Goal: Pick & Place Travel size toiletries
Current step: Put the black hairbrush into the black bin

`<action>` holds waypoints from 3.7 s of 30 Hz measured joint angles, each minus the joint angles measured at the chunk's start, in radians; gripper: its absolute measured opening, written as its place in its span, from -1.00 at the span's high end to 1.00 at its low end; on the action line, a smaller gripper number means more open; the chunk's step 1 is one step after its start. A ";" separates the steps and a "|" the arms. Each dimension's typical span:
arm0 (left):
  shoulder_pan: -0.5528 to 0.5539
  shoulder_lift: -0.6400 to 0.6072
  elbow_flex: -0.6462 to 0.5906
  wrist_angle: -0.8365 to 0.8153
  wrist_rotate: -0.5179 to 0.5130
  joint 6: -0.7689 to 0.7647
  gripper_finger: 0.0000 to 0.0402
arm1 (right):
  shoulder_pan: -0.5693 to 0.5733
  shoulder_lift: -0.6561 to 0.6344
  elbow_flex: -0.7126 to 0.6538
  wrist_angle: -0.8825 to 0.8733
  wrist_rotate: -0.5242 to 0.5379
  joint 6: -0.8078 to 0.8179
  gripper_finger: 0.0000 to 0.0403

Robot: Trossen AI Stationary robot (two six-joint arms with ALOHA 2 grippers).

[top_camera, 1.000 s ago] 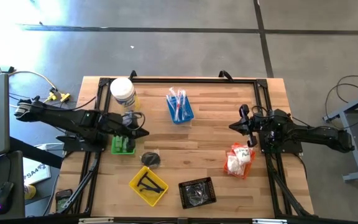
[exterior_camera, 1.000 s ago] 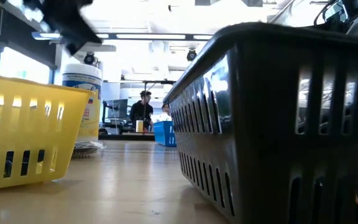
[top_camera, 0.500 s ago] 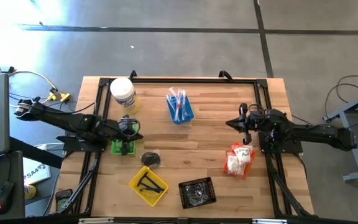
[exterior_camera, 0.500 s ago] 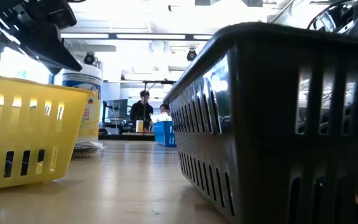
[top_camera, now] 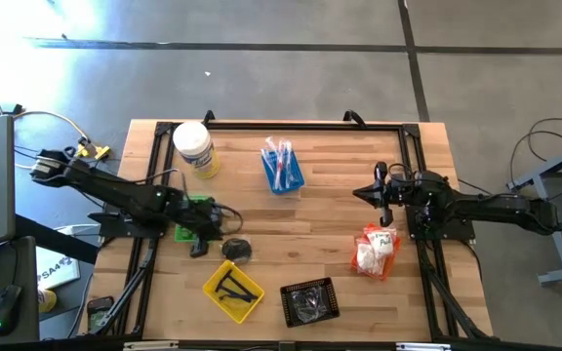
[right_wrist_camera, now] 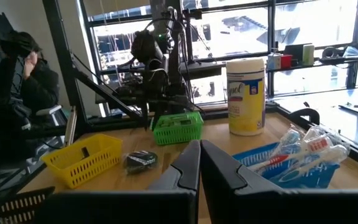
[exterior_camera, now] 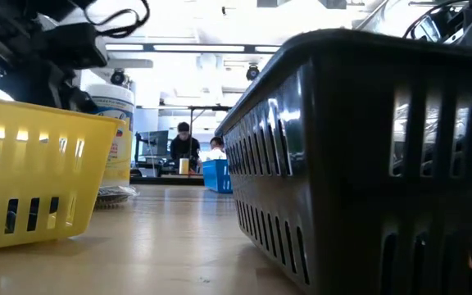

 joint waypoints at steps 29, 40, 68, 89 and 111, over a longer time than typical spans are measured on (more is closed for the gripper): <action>0.002 0.455 0.159 -0.033 -0.072 0.383 -0.08 | 0.000 0.008 0.000 0.008 -0.011 0.000 0.98; 0.095 0.454 0.159 0.073 -0.082 0.411 -0.08 | 0.000 0.013 0.000 0.030 -0.037 0.002 0.98; 0.109 0.536 0.239 -0.119 0.118 0.567 -0.08 | 0.000 0.015 0.000 0.030 -0.036 0.003 0.98; 0.110 0.583 0.241 -0.001 -0.028 0.670 0.47 | 0.000 0.018 0.000 0.029 -0.035 0.011 0.98; 0.116 0.543 0.274 -0.007 -0.098 0.581 0.87 | 0.000 0.018 0.000 0.029 -0.034 0.009 0.98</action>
